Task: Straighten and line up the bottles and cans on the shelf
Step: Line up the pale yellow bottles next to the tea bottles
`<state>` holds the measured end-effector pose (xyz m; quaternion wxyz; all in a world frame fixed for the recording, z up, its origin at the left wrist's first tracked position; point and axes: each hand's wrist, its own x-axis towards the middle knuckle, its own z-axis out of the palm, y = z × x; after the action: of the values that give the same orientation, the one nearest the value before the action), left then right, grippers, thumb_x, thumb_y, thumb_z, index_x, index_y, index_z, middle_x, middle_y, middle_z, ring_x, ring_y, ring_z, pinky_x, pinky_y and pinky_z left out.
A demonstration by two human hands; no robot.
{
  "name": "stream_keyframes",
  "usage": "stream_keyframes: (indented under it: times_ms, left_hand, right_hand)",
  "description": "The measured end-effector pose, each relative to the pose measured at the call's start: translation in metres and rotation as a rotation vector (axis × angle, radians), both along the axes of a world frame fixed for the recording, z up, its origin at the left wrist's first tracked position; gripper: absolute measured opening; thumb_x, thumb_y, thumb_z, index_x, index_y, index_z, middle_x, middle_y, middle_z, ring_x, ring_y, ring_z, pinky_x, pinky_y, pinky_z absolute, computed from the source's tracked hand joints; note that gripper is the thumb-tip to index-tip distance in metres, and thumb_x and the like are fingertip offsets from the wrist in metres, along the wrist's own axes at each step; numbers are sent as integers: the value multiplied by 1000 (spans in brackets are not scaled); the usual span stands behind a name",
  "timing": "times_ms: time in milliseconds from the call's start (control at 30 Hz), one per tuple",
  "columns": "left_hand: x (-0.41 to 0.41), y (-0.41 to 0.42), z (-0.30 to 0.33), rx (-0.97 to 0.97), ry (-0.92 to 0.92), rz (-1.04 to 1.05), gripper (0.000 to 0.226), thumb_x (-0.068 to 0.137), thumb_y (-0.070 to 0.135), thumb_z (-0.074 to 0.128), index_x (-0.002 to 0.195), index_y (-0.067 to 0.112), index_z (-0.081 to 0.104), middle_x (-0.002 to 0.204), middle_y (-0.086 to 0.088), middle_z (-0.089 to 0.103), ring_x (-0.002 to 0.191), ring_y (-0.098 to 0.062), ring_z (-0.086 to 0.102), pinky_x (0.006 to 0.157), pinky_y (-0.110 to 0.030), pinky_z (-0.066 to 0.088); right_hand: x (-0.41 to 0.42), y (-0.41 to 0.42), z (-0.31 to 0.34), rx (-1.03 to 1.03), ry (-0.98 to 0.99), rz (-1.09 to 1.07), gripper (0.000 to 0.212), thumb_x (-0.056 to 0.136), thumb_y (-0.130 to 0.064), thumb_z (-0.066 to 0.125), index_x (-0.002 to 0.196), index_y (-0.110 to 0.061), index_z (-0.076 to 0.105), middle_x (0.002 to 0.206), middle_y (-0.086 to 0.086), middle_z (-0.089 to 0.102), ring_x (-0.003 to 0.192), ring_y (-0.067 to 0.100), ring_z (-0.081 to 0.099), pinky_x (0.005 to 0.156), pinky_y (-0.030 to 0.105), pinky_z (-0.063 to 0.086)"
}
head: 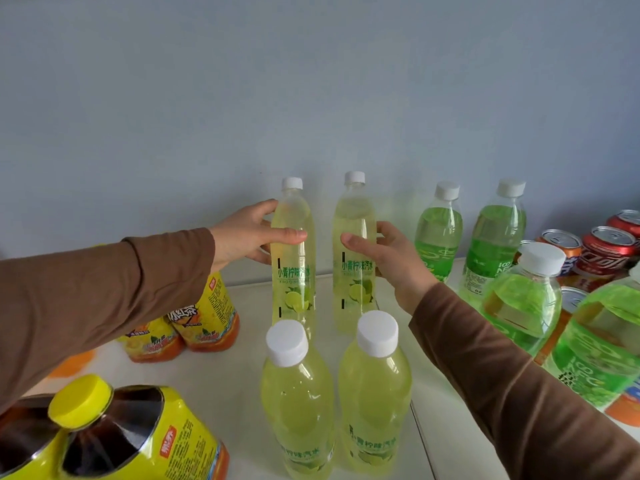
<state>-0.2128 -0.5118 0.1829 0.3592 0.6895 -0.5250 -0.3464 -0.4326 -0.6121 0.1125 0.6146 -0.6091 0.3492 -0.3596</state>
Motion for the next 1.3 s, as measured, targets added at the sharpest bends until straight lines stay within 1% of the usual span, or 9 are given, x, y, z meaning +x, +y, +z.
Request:
stream_keyframes:
  times_ms: [200,333,433,667,833,900,1100,1167,1300]
  left_hand:
    - [-1,-1,-5,-86,-249,-33,75,71,30,88,134,30,47,119,1,70,106,-19,69,98,-41,54]
    - [0,-3,-14,-69,-246,-55,86,61,38,92,132,37,43,123,4,65,112,-20,65,104,-46,48]
    - [1,-3,-20,-40,-244,-80,92,53,50,88,132,42,41,126,7,64,116,-20,63,107,-46,46]
    - [3,-3,-26,-25,-219,-90,83,73,23,88,136,35,36,126,6,64,115,-19,64,107,-46,46]
    - [0,0,-30,-15,-210,-94,91,70,23,89,140,27,32,126,3,64,113,-19,66,104,-45,49]
    - [3,1,-32,5,-214,-91,92,69,23,90,141,23,31,124,-1,66,112,-19,67,103,-45,50]
    - [7,3,-35,158,-443,-75,127,43,72,84,147,26,28,127,3,64,114,-19,64,102,-44,50]
    - [8,3,-36,190,-480,-78,120,40,76,83,140,23,41,121,6,69,111,-16,66,102,-42,50]
    - [-9,16,-18,452,-596,-131,65,70,58,79,119,22,56,115,10,66,111,-16,59,104,-30,41]
  right_hand:
    - [11,1,-9,-139,0,66,63,72,-16,88,123,-16,50,112,12,70,98,24,72,81,34,62]
    - [15,1,-14,-159,1,77,61,75,-8,86,122,-13,48,111,13,70,95,22,71,76,30,62]
    - [16,0,-18,-171,21,80,60,76,-6,84,122,-12,47,110,11,68,88,13,70,71,26,61]
    - [19,0,-26,-201,63,97,60,78,-8,83,123,-15,45,112,7,65,88,8,68,69,22,59]
    - [16,4,-27,-240,124,115,68,79,-13,83,131,-15,40,116,5,65,95,9,68,67,15,55]
    - [16,6,-27,-263,159,117,72,78,-14,84,134,-17,38,117,5,66,97,12,69,73,21,58]
    - [13,8,-23,-314,311,113,75,75,-25,87,133,-21,40,115,1,68,101,20,69,90,46,58]
    - [9,11,-20,-371,395,101,77,76,-28,85,138,-20,39,119,0,66,104,21,66,91,41,56]
    - [-4,20,-10,-517,586,93,86,83,-33,79,150,-15,28,135,6,59,117,27,60,92,37,50]
